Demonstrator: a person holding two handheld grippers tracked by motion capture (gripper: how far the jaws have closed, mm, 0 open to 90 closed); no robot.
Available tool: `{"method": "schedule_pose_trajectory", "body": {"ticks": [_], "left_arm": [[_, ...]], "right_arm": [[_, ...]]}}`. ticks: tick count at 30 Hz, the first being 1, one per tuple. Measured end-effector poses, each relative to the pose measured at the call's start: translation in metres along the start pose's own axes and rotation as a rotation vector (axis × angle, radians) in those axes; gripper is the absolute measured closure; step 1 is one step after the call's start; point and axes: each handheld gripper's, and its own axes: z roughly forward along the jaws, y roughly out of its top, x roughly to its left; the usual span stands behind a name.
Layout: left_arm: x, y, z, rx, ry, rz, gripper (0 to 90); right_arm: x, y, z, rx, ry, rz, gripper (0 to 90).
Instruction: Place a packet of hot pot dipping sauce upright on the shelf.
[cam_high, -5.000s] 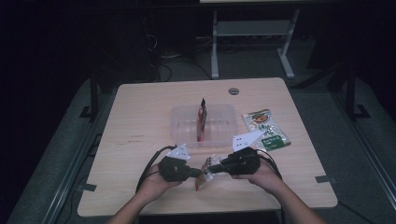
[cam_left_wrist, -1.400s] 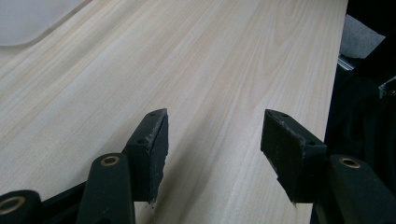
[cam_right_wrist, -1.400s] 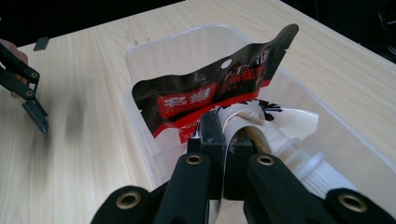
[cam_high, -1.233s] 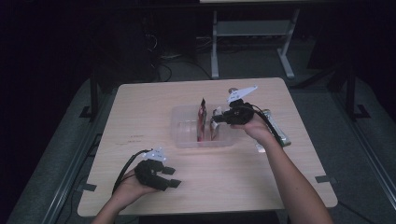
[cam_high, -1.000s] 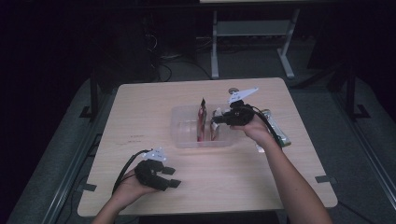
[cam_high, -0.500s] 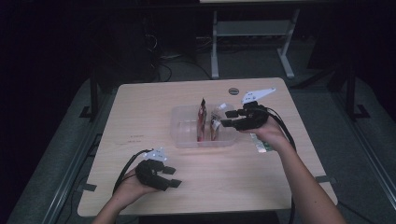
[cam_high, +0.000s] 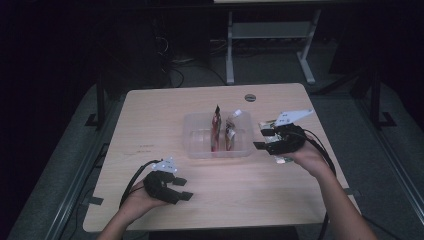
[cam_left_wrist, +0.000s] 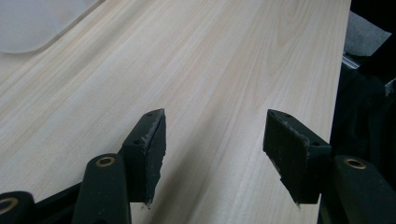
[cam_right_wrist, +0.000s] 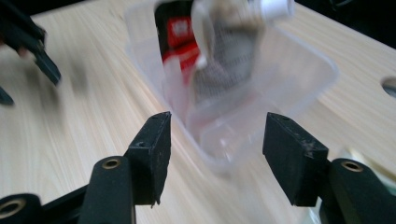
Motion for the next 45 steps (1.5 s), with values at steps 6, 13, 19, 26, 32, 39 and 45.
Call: {"method": "schedule_pose_trajectory", "body": {"ticks": [6,13,19,26,32,39,45], "left_arm": [[0.001,0.0,-0.001,-0.005,0.012,0.005,37.6],[0.0,0.0,-0.002,0.012,0.022,0.031,37.4],[0.001,-0.001,-0.003,0.01,0.028,0.029,37.5],[0.006,0.0,-0.004,-0.017,0.038,0.026,35.6],[0.008,0.002,-0.002,-0.014,0.039,0.031,34.4],[0.008,0.003,-0.001,0.001,0.037,0.039,34.3],[0.008,0.003,0.0,0.003,0.038,0.038,34.3]], "right_arm": [[-0.002,-0.025,-0.014,0.013,-0.025,0.047,41.1],[-0.016,-0.048,-0.02,0.029,-0.084,0.095,63.4],[-0.033,-0.067,-0.022,0.087,-0.152,0.133,89.8],[-0.05,-0.088,-0.019,0.175,-0.218,0.152,89.9],[-0.058,-0.099,-0.013,0.226,-0.236,0.155,90.0],[-0.062,-0.104,-0.002,0.266,-0.243,0.151,90.0],[-0.061,-0.105,0.001,0.28,-0.227,0.149,90.0]]}}
